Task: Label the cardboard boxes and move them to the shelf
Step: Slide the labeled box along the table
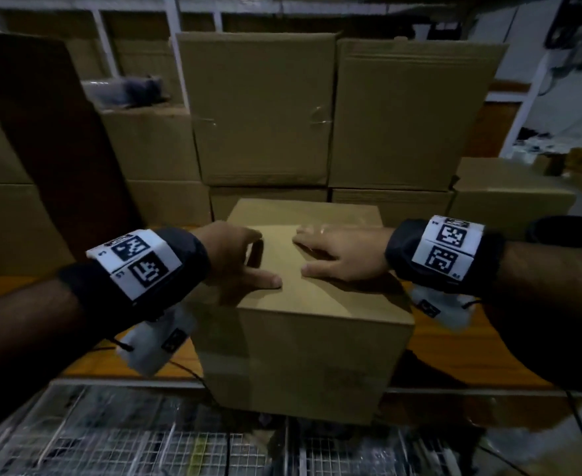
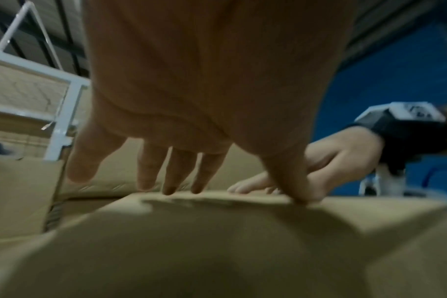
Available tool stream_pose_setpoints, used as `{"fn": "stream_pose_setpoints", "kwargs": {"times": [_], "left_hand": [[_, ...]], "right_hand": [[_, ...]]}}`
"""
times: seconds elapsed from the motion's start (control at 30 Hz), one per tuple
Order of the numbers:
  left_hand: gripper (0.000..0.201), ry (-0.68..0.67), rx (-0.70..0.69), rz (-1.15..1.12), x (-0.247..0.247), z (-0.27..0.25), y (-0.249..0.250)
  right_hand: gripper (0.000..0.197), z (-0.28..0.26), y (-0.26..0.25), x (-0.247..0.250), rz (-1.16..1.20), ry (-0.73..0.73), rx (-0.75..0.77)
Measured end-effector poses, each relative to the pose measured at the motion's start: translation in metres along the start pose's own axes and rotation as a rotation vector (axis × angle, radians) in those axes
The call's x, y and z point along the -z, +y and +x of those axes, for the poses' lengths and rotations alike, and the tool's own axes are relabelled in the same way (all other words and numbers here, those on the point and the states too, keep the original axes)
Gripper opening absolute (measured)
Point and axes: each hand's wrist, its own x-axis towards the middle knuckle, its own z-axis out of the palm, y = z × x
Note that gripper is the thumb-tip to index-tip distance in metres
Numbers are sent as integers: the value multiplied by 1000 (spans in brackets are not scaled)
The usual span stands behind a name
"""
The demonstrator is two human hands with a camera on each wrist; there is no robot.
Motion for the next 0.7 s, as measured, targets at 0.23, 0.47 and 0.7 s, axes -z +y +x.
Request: {"fn": "stream_pose_setpoints", "kwargs": {"times": [0.23, 0.47, 0.7], "left_hand": [[105, -90, -160, -108, -18, 19, -42], [104, 144, -289, -352, -52, 28, -59], [84, 218, -214, -390, -56, 29, -51]], "right_hand": [[75, 12, 6, -2, -105, -157, 12], [69, 20, 1, -11, -104, -102, 86], [65, 34, 8, -9, -104, -66, 96]]}}
